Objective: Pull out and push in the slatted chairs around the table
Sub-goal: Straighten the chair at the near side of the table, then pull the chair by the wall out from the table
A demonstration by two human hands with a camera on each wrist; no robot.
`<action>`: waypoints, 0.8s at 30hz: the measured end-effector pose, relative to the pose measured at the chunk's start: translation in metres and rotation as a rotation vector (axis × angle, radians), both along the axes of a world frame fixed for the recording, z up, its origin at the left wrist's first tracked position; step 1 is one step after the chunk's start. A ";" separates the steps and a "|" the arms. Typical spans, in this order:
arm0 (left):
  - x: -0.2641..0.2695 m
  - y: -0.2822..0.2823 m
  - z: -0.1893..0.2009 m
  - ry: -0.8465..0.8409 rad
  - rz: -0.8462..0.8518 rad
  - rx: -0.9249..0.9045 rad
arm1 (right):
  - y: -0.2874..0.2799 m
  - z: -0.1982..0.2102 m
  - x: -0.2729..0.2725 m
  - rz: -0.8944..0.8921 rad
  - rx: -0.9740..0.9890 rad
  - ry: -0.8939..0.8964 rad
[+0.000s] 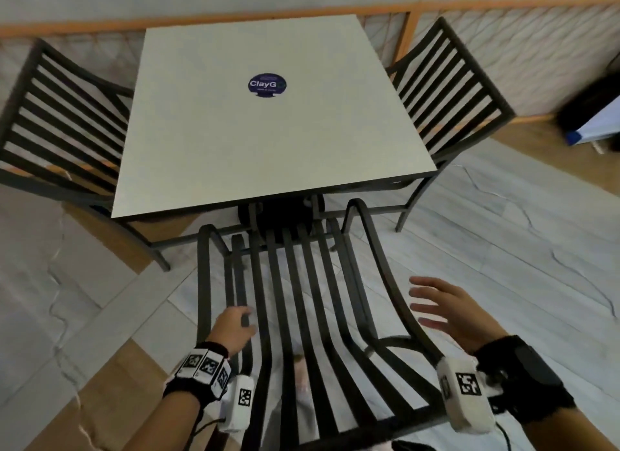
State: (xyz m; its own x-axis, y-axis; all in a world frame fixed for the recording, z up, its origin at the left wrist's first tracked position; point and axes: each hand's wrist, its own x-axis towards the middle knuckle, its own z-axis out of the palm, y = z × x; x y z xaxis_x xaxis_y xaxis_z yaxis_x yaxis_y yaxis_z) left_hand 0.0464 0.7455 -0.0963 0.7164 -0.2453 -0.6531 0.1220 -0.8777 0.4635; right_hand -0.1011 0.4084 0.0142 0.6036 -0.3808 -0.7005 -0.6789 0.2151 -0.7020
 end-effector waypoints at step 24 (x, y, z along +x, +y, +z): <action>-0.162 -0.344 0.086 -0.156 -0.249 -0.256 | -0.292 0.003 -0.158 0.314 -0.505 -0.015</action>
